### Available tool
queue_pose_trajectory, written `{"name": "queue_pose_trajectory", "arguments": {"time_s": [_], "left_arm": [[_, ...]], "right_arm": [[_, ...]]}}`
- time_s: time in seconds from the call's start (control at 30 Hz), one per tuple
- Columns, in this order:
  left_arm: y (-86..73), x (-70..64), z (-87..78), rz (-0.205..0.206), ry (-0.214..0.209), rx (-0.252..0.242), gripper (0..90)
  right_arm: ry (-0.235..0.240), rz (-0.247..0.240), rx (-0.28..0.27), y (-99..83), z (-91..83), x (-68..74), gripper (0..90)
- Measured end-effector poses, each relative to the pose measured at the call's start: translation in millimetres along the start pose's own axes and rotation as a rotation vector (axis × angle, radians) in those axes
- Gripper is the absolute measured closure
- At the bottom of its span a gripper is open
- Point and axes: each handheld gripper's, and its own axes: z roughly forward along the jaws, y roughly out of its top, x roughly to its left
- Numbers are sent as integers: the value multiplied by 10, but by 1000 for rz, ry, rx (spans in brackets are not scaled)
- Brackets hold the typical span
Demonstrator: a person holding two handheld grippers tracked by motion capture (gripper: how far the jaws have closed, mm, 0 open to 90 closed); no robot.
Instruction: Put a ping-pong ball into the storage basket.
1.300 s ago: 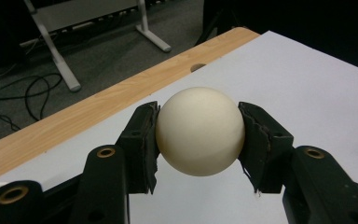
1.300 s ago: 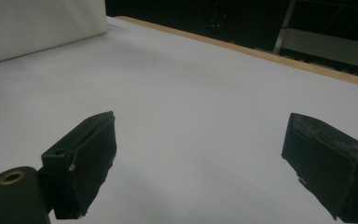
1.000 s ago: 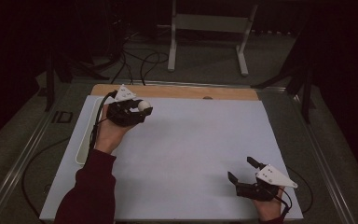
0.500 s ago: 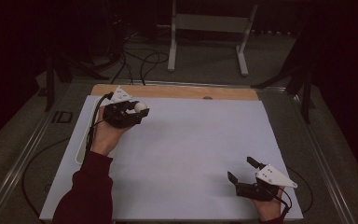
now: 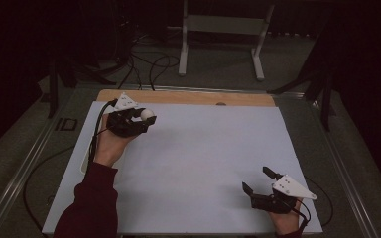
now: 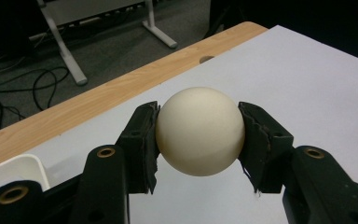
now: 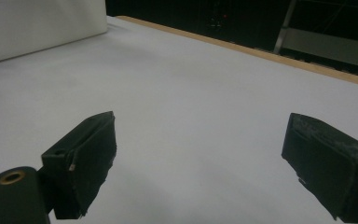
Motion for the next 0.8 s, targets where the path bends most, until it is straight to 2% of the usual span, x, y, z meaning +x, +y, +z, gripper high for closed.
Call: {"name": "queue_pose_trajectory", "arguments": {"time_s": [0.8], "left_arm": [[-119, 78, -97, -21, 14, -1, 513]], "right_arm": [[-1, -2, 0, 0, -1, -1, 96]]}}
